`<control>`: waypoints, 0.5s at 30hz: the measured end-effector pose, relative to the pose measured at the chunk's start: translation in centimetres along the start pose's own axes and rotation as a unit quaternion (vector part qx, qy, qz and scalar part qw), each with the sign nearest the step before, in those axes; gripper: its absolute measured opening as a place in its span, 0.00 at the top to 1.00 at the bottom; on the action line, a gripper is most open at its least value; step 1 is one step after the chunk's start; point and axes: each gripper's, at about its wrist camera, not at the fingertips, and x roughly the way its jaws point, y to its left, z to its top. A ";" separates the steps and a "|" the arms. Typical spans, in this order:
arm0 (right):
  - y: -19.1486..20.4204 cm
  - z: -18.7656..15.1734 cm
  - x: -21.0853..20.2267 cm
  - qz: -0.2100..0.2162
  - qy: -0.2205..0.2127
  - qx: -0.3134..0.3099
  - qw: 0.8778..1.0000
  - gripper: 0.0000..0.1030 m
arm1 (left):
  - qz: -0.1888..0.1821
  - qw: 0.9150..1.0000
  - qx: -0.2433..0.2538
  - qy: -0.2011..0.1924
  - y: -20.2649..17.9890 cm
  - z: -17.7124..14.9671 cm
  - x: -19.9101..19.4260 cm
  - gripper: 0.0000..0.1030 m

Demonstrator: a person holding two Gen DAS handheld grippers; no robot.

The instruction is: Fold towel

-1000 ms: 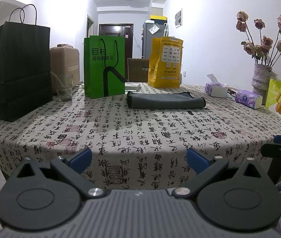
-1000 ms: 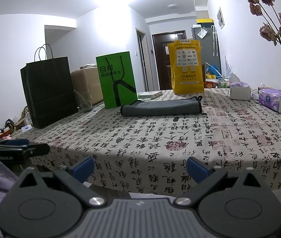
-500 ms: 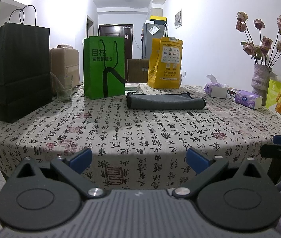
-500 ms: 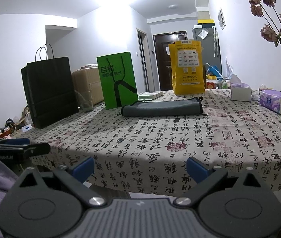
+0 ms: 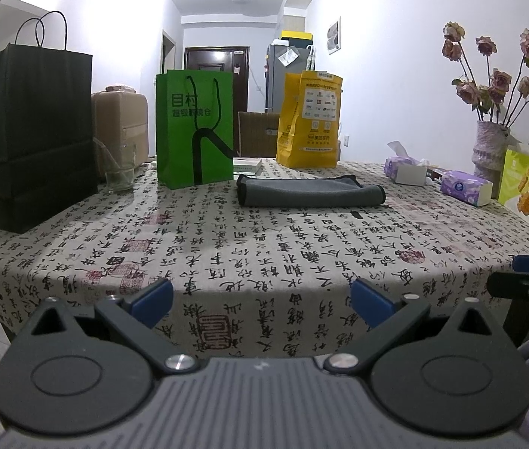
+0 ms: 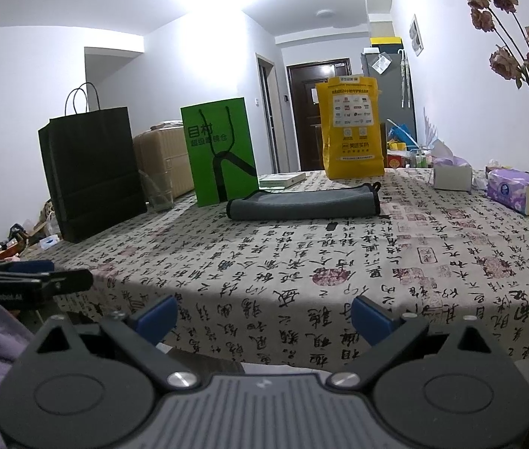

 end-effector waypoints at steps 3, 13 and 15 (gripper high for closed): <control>0.0 0.0 0.0 0.000 0.000 0.000 1.000 0.03 | 0.001 1.000 0.001 -0.001 0.0 0.0 -0.1 0.00; 0.0 -0.2 0.1 -0.002 0.003 0.001 1.000 0.03 | -0.001 1.000 0.001 0.000 0.0 -0.2 -0.1 0.00; 0.0 -0.2 0.2 -0.002 0.003 0.001 1.000 0.03 | -0.002 1.000 0.001 0.000 0.0 -0.3 -0.1 0.00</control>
